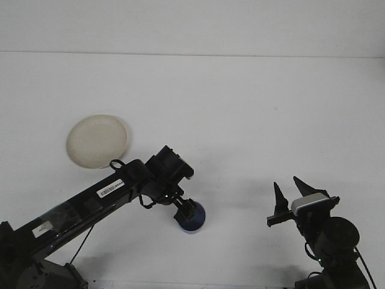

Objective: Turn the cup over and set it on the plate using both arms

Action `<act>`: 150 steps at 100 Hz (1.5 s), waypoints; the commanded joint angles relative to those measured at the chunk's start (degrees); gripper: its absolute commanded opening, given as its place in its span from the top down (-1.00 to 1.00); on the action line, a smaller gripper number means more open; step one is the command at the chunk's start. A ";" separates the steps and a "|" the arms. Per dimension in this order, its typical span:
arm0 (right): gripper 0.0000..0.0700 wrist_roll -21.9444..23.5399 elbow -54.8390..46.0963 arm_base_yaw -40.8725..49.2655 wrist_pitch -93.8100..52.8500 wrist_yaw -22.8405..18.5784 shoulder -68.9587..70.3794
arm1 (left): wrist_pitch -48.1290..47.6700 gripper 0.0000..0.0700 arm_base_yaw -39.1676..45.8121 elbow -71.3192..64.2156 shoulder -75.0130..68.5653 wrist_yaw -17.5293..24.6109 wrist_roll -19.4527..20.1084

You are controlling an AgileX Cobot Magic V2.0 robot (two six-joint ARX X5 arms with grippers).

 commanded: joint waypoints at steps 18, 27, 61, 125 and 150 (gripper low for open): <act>-0.06 0.76 0.28 0.11 0.83 -1.01 0.07 | 1.73 -0.44 -2.93 1.20 5.66 -0.50 1.14; -0.06 0.76 0.28 0.11 0.83 -1.01 0.07 | 1.70 -0.38 -3.80 1.20 7.56 -0.77 1.14; -0.06 0.74 0.28 0.11 0.83 -1.01 0.07 | 1.62 0.96 -4.44 1.29 6.27 -5.35 0.94; -0.06 0.72 0.28 0.11 0.81 -0.98 0.09 | -8.92 0.96 25.03 24.20 -0.90 -12.59 3.76; -0.06 0.72 0.28 0.11 0.83 -1.01 0.09 | -12.96 0.96 41.59 24.28 2.56 -12.59 5.25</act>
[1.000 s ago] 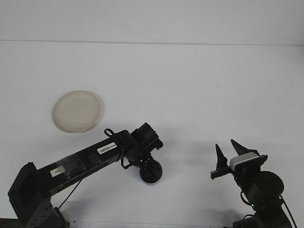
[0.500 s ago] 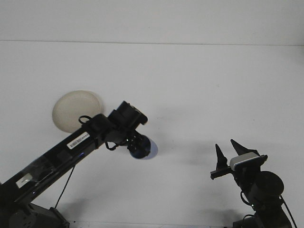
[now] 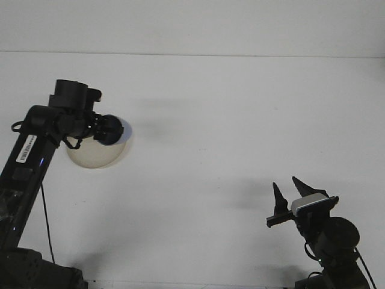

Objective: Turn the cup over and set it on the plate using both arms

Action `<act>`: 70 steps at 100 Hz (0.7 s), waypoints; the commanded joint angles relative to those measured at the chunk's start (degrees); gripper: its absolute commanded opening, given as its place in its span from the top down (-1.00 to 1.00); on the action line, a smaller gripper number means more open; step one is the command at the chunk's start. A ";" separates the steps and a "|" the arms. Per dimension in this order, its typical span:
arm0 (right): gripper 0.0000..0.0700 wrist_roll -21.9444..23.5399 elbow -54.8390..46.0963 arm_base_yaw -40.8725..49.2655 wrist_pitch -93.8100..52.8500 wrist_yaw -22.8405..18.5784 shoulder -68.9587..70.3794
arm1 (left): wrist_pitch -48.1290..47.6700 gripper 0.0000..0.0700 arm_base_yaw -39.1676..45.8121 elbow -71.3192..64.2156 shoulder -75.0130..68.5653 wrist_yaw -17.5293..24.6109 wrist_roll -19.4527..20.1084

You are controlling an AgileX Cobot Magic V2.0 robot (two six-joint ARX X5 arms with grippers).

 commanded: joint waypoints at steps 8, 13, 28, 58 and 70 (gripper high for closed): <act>-0.06 0.57 0.28 0.11 0.79 -0.13 0.09 | -0.48 0.96 5.99 0.90 4.70 -0.37 1.55; -0.06 0.57 0.28 0.11 0.79 -0.13 0.09 | -0.04 0.96 8.13 0.90 6.19 -0.37 1.53; -0.06 0.57 0.28 0.11 0.79 -0.11 0.09 | 0.70 0.96 12.17 0.90 11.04 -0.35 1.60; -0.06 0.55 0.28 0.11 0.79 -0.13 0.11 | 2.75 0.95 14.47 0.90 19.15 -0.33 1.99; -0.06 0.48 0.28 0.11 0.76 -0.11 0.13 | 3.74 0.20 14.47 0.90 20.72 -0.33 1.95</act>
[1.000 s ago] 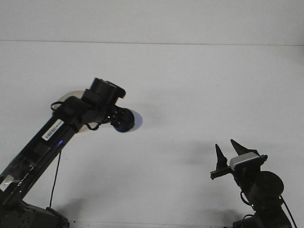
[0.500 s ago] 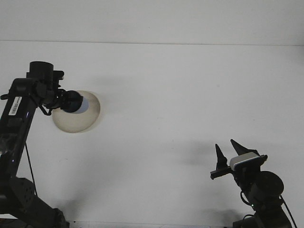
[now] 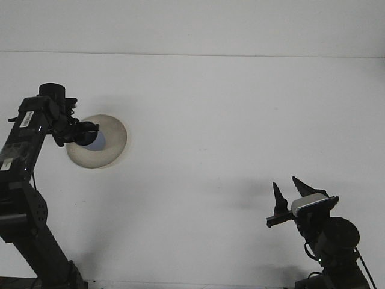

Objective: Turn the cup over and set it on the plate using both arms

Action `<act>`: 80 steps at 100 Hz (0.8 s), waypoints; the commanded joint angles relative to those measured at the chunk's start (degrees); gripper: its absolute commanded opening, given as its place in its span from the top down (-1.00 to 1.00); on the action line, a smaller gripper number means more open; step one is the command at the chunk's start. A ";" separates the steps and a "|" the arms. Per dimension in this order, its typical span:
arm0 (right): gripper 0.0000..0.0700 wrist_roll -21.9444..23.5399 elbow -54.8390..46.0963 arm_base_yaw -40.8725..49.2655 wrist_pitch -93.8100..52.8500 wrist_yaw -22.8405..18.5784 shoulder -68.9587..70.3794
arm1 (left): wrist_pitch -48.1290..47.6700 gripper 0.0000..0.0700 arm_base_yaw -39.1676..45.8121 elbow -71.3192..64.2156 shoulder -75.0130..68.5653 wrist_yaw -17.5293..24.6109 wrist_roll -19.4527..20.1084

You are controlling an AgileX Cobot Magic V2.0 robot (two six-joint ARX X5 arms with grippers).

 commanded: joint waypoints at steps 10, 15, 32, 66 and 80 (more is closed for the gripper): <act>-0.06 0.31 0.28 0.11 0.74 -0.11 0.13 | 2.03 -0.51 0.15 1.31 1.01 0.13 0.28; -0.06 0.15 0.28 0.11 0.74 -0.11 0.13 | 1.90 -0.53 0.15 2.23 0.35 0.20 0.31; -0.06 0.17 0.28 0.11 0.76 -0.13 0.13 | 0.26 -0.53 0.15 8.50 -3.58 0.42 0.31; -0.06 0.20 0.28 0.11 0.76 -0.13 0.13 | -2.97 -0.53 0.15 16.72 -18.78 0.42 -0.72; -0.06 0.20 0.28 0.11 0.72 -0.09 0.13 | -6.23 -0.49 0.15 16.55 -24.96 6.47 -1.42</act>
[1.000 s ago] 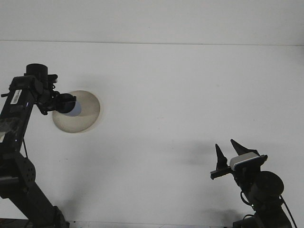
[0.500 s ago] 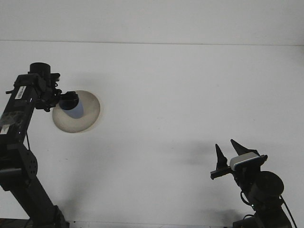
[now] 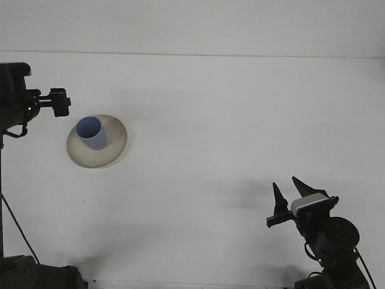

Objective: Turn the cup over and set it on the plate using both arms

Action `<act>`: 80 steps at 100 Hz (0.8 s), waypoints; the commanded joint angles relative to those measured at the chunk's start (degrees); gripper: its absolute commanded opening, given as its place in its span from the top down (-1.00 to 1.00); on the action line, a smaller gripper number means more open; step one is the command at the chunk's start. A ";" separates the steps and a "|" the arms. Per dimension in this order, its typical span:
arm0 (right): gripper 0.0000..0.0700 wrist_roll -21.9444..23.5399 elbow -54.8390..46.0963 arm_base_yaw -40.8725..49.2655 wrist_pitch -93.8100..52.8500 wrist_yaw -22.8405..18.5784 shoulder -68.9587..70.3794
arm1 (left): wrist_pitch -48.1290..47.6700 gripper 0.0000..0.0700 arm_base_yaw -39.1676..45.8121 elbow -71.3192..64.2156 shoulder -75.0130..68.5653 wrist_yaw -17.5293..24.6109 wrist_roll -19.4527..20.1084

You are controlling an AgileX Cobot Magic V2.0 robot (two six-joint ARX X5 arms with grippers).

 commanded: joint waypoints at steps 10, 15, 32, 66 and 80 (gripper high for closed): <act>-0.06 0.26 0.28 0.11 0.72 -0.07 0.13 | -0.26 -0.23 0.09 -1.42 -5.46 13.16 -0.55; -0.06 0.35 0.28 0.11 0.72 -0.07 0.13 | 0.55 -0.10 0.09 -4.20 -8.11 14.21 -0.24; 0.01 0.94 0.28 0.11 0.85 0.39 0.11 | 9.46 0.31 0.09 -21.84 -19.93 14.19 -0.11; 1.00 4.02 0.28 0.09 5.53 7.87 0.11 | 45.29 0.96 0.09 -67.38 -48.52 8.15 -2.97; 1.00 3.39 0.28 0.09 7.06 8.00 0.09 | 54.90 0.96 0.09 -79.06 -57.88 4.44 -3.23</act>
